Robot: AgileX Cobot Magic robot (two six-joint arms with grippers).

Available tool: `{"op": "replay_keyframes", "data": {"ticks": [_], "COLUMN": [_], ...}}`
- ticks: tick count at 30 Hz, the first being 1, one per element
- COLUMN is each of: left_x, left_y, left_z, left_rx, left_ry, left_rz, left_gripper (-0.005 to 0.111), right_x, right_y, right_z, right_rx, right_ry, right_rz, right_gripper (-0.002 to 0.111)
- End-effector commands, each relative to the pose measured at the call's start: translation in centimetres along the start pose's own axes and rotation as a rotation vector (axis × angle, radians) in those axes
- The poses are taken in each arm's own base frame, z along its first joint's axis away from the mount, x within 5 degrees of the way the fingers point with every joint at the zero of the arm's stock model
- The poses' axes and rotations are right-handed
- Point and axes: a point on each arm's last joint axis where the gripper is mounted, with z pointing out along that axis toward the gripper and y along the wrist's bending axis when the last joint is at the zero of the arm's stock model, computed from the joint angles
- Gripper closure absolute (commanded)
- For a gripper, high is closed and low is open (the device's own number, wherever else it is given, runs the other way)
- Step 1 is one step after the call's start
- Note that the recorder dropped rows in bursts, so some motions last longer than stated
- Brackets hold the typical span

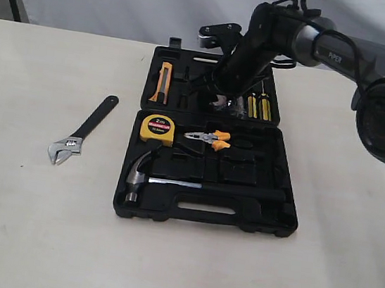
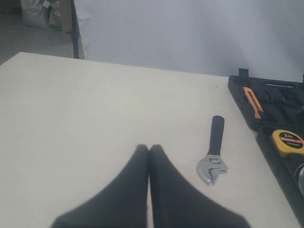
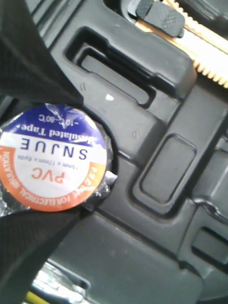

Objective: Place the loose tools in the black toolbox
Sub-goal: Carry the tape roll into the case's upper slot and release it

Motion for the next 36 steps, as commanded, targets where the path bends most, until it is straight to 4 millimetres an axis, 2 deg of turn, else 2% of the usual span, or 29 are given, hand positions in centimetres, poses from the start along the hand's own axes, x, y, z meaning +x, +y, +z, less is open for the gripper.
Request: {"op": "replay_keyframes", "data": {"ticks": [1,5,8,10,15,18,21,25,26,28,31,32,34,36], "left_x": [0.2,0.2,0.2,0.2,0.2,0.2,0.2,0.2,0.2,0.2,0.2,0.2,0.2,0.2], "left_y": [0.0,0.0,0.0,0.0,0.0,0.0,0.0,0.0,0.0,0.0,0.0,0.0,0.0,0.0], "left_z": [-0.1,-0.1,-0.1,-0.1,-0.1,-0.1,-0.1,-0.1,-0.1,-0.1,-0.1,-0.1,-0.1,-0.1], "left_rx": [0.014,0.014,0.014,0.014,0.014,0.014,0.014,0.014,0.014,0.014,0.014,0.014,0.014,0.014], "left_ry": [-0.007,-0.007,-0.007,-0.007,-0.007,-0.007,-0.007,-0.007,-0.007,-0.007,-0.007,-0.007,-0.007,-0.007], "left_rz": [-0.022,-0.022,-0.022,-0.022,-0.022,-0.022,-0.022,-0.022,-0.022,-0.022,-0.022,-0.022,-0.022,-0.022], "left_gripper": [0.105,0.105,0.105,0.105,0.105,0.105,0.105,0.105,0.105,0.105,0.105,0.105,0.105,0.105], "right_x": [-0.3,-0.9,-1.0,-0.8,-0.1,-0.3,-0.9,-1.9,-2.2,-2.3,-1.8,-1.5,-0.6,0.2], "right_y": [0.0,0.1,0.1,0.0,-0.1,-0.1,0.0,0.2,0.3,0.3,0.6,0.6,0.5,0.4], "right_z": [-1.2,-2.7,-3.0,-2.3,-0.6,-0.8,-2.2,-5.1,-5.8,-6.2,-4.6,-3.9,-2.3,-0.8], "right_rx": [-0.002,0.003,0.004,0.003,0.001,0.003,0.007,0.019,0.02,0.016,0.009,0.006,-0.003,-0.011], "right_ry": [-0.001,-0.03,-0.035,-0.022,0.011,-0.004,-0.035,-0.091,-0.104,-0.113,-0.078,-0.057,-0.001,0.049], "right_rz": [0.009,0.053,0.055,0.057,0.057,0.05,0.046,0.032,0.031,0.034,0.028,0.029,0.033,0.037], "right_gripper": [0.053,0.052,0.041,0.035,0.035,0.035,0.035,0.035,0.036,0.049,0.077,0.082,0.086,0.081]}}
